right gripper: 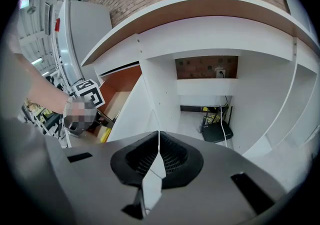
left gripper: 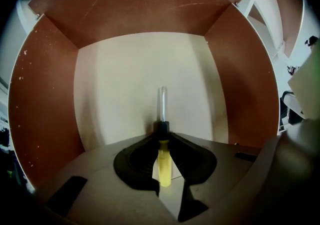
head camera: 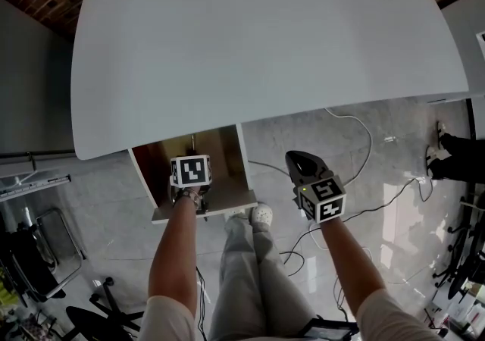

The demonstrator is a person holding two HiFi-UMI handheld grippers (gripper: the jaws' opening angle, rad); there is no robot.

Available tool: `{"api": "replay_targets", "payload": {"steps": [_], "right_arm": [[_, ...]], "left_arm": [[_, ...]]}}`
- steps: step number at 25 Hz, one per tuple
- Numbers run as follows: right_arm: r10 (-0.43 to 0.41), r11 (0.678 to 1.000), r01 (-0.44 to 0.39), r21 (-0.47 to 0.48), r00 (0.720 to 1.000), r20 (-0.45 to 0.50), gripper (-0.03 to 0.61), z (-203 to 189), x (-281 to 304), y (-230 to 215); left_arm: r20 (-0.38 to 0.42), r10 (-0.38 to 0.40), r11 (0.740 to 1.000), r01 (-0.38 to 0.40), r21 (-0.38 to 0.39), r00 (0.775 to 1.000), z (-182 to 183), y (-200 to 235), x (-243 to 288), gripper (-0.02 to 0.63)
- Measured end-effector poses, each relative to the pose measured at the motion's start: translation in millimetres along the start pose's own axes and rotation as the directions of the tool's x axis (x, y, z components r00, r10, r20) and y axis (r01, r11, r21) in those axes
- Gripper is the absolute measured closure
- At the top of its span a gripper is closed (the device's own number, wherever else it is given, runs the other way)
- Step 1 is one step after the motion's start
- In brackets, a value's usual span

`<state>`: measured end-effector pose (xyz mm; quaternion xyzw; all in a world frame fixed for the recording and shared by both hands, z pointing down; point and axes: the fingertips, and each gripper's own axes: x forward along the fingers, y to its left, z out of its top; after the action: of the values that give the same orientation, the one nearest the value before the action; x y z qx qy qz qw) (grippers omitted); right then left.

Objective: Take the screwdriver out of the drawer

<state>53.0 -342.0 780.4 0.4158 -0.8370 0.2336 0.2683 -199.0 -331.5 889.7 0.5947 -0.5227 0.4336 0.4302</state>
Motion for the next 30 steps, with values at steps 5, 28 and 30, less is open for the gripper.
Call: {"api": "replay_targets", "payload": {"steps": [5,28,30], "right_arm": [[0.007,1.0,-0.007,-0.001,1.0,0.005,0.558,4.2,-1.1,3.5],[-0.024,0.999,0.025,-0.022,0.998,0.061,0.558,68.0,-65.4,10.4],[-0.016,1.0,0.018,-0.025,0.998,0.063,0.558,79.2,-73.9,14.9]], "left_arm": [[0.025,-0.074,0.994,0.076,-0.075,0.997,3.6,-3.2,-5.5,0.535],[0.186,-0.18,0.971,0.204,-0.123,0.966,14.9,-22.1,-103.1,0.535],[0.202,-0.182,0.97,0.209,-0.121,0.962,17.8,-22.4,-116.7,0.535]]}}
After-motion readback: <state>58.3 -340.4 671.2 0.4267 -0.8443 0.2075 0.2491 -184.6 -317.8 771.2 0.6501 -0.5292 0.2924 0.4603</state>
